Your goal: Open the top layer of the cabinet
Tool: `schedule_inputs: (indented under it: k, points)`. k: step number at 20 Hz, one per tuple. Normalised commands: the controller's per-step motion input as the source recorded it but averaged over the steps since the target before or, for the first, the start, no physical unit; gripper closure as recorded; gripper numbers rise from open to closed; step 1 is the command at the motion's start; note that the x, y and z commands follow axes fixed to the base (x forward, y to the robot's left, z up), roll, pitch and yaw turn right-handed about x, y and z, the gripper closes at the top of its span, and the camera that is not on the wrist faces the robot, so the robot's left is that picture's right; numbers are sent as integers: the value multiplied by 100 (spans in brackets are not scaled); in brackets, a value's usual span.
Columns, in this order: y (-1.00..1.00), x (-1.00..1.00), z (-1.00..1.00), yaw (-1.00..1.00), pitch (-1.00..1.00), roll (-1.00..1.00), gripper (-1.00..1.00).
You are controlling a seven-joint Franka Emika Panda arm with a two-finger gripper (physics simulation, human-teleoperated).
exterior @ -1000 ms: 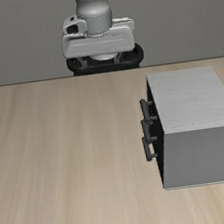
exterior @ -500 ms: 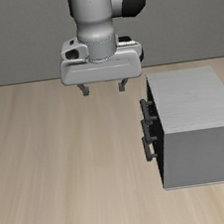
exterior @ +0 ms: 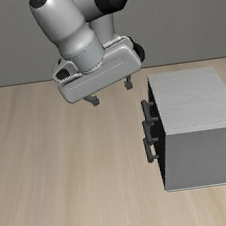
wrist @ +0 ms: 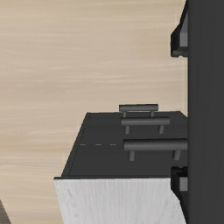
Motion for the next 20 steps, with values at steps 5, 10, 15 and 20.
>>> schedule_inputs:
  k: [5,10,15,20]
  points:
    - [0,0,0,0,0,45,-100]
    - [0,0,0,0,0,49,-100]
    - [0,0,0,0,0,45,-100]
    - [0,0,0,0,0,45,-100]
